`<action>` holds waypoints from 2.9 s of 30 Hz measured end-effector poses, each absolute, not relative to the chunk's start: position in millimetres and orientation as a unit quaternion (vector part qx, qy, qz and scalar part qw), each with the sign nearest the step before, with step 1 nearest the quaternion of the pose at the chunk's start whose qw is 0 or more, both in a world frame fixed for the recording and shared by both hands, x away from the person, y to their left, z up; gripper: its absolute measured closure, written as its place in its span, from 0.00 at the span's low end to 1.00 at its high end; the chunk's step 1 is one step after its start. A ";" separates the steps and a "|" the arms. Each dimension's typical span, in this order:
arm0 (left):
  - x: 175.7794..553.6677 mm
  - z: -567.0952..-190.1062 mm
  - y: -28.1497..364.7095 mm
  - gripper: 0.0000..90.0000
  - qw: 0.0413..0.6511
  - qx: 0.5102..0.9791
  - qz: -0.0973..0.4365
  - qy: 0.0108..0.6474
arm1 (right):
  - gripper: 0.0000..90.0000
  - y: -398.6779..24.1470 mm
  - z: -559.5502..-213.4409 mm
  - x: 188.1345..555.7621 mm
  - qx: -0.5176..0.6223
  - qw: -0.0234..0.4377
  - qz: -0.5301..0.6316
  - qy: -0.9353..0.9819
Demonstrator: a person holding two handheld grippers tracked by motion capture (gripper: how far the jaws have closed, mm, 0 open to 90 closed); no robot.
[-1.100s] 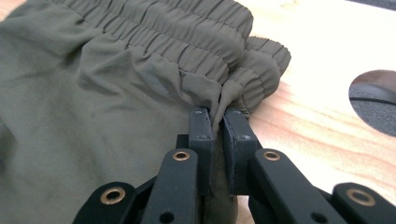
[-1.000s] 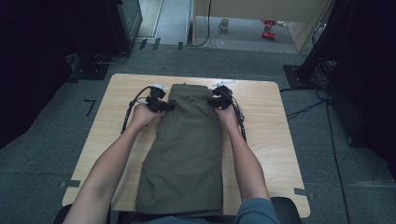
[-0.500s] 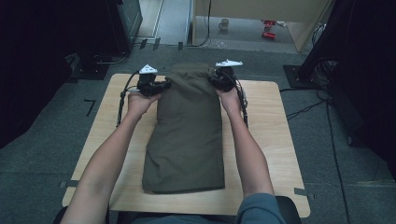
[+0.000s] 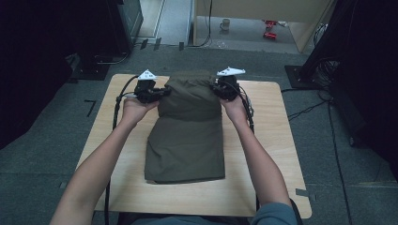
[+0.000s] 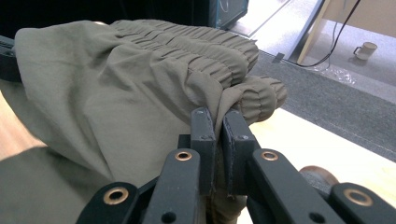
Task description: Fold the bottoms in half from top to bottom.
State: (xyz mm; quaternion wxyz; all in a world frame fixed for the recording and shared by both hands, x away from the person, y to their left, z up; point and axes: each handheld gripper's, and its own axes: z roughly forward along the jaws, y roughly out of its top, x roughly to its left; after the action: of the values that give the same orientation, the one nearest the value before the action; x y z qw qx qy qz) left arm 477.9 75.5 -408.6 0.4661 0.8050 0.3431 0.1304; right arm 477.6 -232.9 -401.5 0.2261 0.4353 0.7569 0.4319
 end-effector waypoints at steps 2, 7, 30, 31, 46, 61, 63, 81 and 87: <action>469.8 -408.2 75.3 0.96 0.465 0.808 0.128 0.339 | 0.94 -234.7 -402.3 469.5 0.432 0.222 0.431 0.760; 446.2 -407.9 75.5 0.96 0.459 0.818 0.131 0.321 | 0.94 -239.9 -405.6 448.5 0.428 0.203 0.441 0.762; 378.8 -463.4 85.0 0.96 0.421 0.847 0.084 0.312 | 0.92 -234.4 -468.9 382.3 0.418 0.139 0.408 0.800; 377.3 -466.2 85.1 0.96 0.416 0.850 0.080 0.312 | 0.92 -233.0 -472.3 380.6 0.417 0.134 0.400 0.805; 374.9 -490.4 94.0 0.91 0.406 0.845 0.038 0.345 | 0.83 -232.1 -496.7 373.3 0.417 0.118 0.387 0.814; 384.0 -461.9 110.7 0.82 0.427 0.831 0.057 0.353 | 0.90 -251.3 -471.8 375.6 0.428 0.142 0.410 0.793; 390.1 -461.0 111.5 0.88 0.427 0.828 0.057 0.360 | 0.95 -252.6 -474.2 381.6 0.437 0.144 0.400 0.792; 437.9 -500.0 97.9 1.00 0.386 0.827 0.036 0.406 | 1.00 -249.2 -502.9 419.6 0.466 0.142 0.366 0.793; 439.0 -505.1 96.4 1.00 0.383 0.830 0.034 0.406 | 1.00 -246.0 -509.5 424.5 0.468 0.140 0.358 0.796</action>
State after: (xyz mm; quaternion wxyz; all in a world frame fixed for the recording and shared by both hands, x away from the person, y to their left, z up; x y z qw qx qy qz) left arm 439.0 96.4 -505.1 0.3825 0.8295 0.4055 0.0339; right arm 424.5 -246.0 -509.5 0.1402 0.4679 0.7959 0.3577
